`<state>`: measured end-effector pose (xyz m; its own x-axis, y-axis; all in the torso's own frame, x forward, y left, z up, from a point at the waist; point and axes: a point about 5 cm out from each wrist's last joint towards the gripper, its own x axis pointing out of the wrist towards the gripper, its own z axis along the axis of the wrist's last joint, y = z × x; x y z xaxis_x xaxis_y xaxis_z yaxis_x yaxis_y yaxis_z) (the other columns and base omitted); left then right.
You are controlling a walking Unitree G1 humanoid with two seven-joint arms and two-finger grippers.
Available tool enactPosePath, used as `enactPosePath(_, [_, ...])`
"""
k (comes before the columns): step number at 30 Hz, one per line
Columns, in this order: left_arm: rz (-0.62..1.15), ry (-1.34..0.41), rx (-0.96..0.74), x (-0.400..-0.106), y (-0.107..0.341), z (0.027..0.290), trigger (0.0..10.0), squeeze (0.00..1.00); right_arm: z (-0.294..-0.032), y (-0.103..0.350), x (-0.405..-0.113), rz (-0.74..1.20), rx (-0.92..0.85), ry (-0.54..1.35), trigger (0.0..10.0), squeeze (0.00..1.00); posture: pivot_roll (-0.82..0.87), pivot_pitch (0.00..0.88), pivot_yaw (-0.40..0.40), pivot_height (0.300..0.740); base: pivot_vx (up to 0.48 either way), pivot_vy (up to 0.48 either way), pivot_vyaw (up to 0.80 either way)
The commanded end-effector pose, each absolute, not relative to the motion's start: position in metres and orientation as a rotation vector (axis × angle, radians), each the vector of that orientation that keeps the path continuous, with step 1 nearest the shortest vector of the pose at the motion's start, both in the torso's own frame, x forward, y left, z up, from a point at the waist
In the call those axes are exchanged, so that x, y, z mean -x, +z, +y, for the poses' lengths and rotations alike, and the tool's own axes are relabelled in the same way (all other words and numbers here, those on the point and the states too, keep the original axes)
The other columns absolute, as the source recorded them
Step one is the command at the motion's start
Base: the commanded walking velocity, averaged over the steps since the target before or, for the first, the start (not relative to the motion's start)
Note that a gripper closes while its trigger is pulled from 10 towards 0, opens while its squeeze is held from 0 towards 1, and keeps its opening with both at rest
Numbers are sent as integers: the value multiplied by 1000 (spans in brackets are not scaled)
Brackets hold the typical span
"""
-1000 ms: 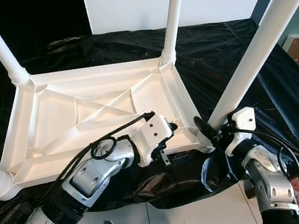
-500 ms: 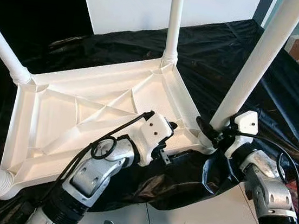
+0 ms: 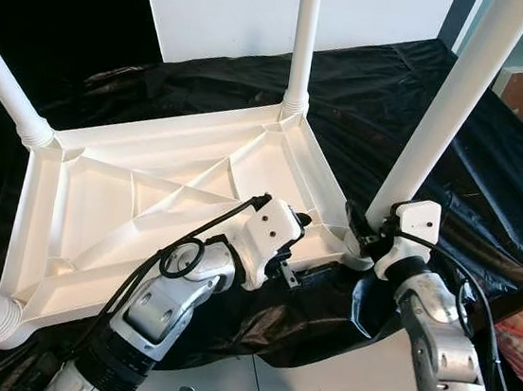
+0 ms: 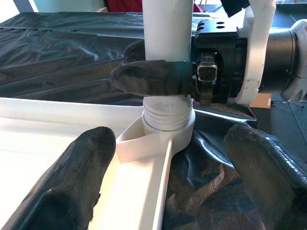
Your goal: Building children table
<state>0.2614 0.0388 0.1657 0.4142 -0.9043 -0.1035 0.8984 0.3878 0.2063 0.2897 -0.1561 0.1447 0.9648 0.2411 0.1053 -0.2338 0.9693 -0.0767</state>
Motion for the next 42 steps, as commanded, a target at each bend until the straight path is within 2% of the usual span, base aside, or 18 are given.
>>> enactPosePath(1, [-19,-1152,-259,-262,163,40,10000,0,-156,122,-285,2,42,194,10000,0,-100,80,53,740,0,0,0])
enactPosePath(12, [-29,-1141,-268,-266,167,44,10000,0,-138,117,-274,15,-74,-117,10000,0,-61,105,61,740,0,0,0])
enactPosePath(29, [-27,-1124,-266,-264,169,46,10000,0,-132,129,-276,-27,-58,-75,10000,0,-47,127,47,740,0,0,0])
enactPosePath(30, [-27,-1123,-266,-264,170,46,10000,0,-133,130,-275,-33,-59,-63,10000,1000,-50,129,49,740,0,0,0])
enactPosePath(37, [-24,-1133,-266,-264,170,46,10000,0,-141,146,-274,-118,-64,80,10000,1000,-54,141,61,740,0,0,0])
enactPosePath(38, [-24,-1134,-267,-264,171,46,10000,0,-142,149,-274,-128,-65,133,10000,914,-52,153,67,740,0,0,0])
enactPosePath(40, [-24,-1134,-267,-264,171,46,10000,0,-142,149,-274,-128,-65,133,10000,914,-52,153,67,740,0,0,0])
enactPosePath(41, [-27,-1133,-264,-265,172,46,10000,0,-146,153,-275,-144,-52,182,10000,0,-52,164,73,740,0,0,0])
enactPosePath(42, [-29,-1132,-261,-266,174,45,10000,0,-149,157,-277,-150,-48,235,10000,0,-55,165,73,740,0,0,0])
